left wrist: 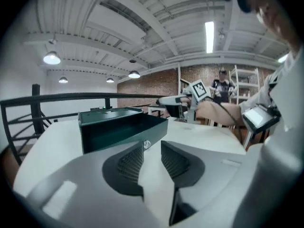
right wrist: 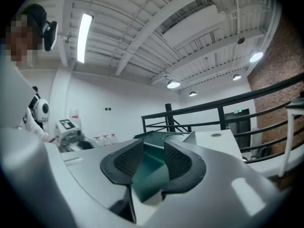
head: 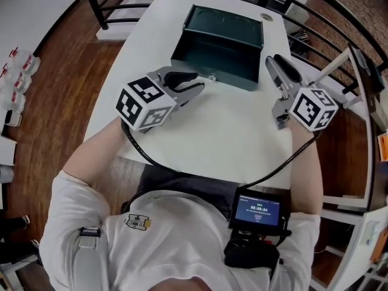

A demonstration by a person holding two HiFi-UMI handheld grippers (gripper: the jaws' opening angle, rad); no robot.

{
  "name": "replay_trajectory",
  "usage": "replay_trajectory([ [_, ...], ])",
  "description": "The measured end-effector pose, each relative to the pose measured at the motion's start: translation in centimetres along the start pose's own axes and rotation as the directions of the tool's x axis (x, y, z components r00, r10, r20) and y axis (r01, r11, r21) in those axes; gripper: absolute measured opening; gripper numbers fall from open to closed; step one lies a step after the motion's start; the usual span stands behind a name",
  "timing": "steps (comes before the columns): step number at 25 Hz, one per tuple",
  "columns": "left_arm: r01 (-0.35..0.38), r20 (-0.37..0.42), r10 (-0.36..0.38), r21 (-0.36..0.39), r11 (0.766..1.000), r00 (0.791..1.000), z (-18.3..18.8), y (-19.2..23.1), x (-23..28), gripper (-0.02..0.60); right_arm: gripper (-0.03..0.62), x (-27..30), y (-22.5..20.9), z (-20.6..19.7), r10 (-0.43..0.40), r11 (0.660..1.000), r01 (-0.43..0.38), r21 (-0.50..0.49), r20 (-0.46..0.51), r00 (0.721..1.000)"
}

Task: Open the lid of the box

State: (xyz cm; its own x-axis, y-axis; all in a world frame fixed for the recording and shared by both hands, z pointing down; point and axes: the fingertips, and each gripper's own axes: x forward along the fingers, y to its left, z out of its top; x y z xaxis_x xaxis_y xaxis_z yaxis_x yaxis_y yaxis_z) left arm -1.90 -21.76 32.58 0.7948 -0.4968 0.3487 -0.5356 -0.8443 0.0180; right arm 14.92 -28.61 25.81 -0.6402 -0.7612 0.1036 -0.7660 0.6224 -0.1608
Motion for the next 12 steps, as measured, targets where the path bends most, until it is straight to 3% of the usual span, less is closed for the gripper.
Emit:
replay_trajectory([
  [4, 0.075, 0.208, -0.035, -0.187, 0.979, 0.978, 0.7, -0.2, -6.0, 0.101, 0.070, -6.4, 7.7, -3.0, 0.138, 0.990, -0.137, 0.018, -0.021, 0.990],
  [6, 0.053, 0.267, 0.008, -0.222, 0.974, 0.964, 1.1, 0.1, -8.3, 0.024, 0.047, -8.2, 10.1, -4.9, 0.153, 0.988, -0.154, -0.004, -0.049, 0.987],
  [8, 0.014, 0.262, 0.042, -0.211, 0.977, 0.964, 0.7, 0.4, -9.1, 0.000, 0.016, -9.0, 11.4, -6.4, 0.141, 0.988, -0.145, -0.047, -0.080, 0.987],
  [12, -0.018, 0.209, 0.033, -0.075, 0.997, 0.977, -0.3, -0.8, -8.0, 0.000, 0.000, -8.9, 12.5, -7.4, 0.139, 0.984, -0.150, -0.099, -0.112, 0.984],
])
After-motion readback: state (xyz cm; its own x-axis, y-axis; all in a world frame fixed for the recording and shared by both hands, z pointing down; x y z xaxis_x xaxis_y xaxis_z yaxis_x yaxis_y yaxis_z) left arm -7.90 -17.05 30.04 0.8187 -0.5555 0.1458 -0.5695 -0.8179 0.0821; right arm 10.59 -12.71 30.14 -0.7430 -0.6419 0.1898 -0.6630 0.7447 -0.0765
